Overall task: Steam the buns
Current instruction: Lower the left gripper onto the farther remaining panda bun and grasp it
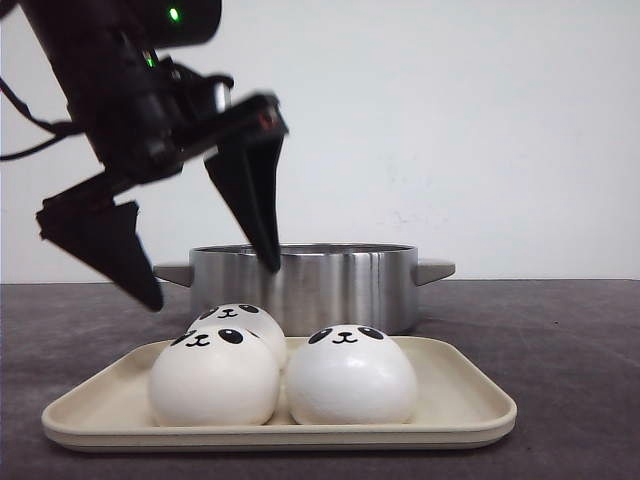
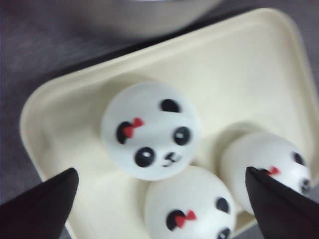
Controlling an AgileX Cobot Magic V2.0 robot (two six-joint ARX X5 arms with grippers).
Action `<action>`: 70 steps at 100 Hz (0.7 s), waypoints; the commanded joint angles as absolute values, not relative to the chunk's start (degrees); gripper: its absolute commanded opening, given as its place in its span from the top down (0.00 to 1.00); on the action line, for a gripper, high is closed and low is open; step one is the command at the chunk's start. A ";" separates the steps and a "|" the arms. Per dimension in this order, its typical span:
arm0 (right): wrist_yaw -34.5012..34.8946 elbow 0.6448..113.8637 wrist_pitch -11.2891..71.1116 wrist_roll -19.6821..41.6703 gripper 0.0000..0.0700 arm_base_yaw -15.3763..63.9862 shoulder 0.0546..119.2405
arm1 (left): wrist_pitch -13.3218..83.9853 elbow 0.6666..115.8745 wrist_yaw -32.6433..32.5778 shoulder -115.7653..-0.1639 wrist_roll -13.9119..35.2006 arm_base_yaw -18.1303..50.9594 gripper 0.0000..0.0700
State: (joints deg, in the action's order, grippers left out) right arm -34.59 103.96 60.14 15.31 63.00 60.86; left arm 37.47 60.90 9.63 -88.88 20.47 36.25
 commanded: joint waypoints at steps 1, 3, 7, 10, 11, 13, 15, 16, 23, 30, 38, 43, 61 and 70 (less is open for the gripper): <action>-34.79 105.06 60.12 16.19 0.99 63.81 61.21 | 37.28 61.82 9.17 -91.13 23.00 36.73 0.04; -34.79 105.06 60.23 16.19 0.99 63.81 61.21 | 37.26 61.82 9.15 -91.55 23.16 36.75 0.04; -34.76 105.06 60.49 16.19 0.99 63.81 61.21 | 37.23 61.82 9.08 -92.27 23.46 36.77 0.04; -34.79 105.06 60.58 16.19 0.99 63.81 61.21 | 37.17 61.82 9.02 -92.79 23.55 36.80 0.04; -34.79 105.06 60.66 16.19 0.99 63.81 61.21 | 37.12 61.82 9.02 -92.97 23.59 36.82 0.04; -34.79 105.06 60.77 16.19 0.99 63.81 61.21 | 37.04 61.82 8.99 -93.27 23.73 36.86 0.04; -34.79 105.06 60.88 16.21 0.99 63.81 61.23 | 36.86 61.82 8.99 -93.60 23.84 36.91 0.04; -34.79 105.06 60.93 16.21 0.99 63.81 61.23 | 36.73 61.82 8.99 -93.76 23.94 36.91 0.04; -34.79 105.03 61.19 16.34 0.99 63.81 61.28 | 35.88 61.84 8.99 -94.59 25.34 36.99 0.04; -34.79 105.01 61.39 16.40 0.99 63.81 61.34 | 34.85 61.84 8.99 -94.87 26.30 37.01 0.04; -34.79 104.99 61.54 16.56 0.99 63.81 61.34 | 33.39 61.84 8.64 -94.87 26.33 37.23 0.04; -34.79 104.99 61.69 16.56 0.99 63.79 61.34 | 32.58 61.84 8.43 -94.87 26.44 37.30 0.04; -34.81 104.97 61.84 16.58 0.99 63.79 61.34 | 31.62 61.84 4.29 -94.94 26.44 37.30 0.20; -34.81 104.95 61.89 16.58 0.99 63.79 61.34 | 31.66 61.84 4.16 -94.98 26.26 37.30 0.32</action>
State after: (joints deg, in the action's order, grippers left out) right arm -34.61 103.96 62.28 15.53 63.00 60.77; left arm 31.86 60.90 4.40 -93.82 26.17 36.84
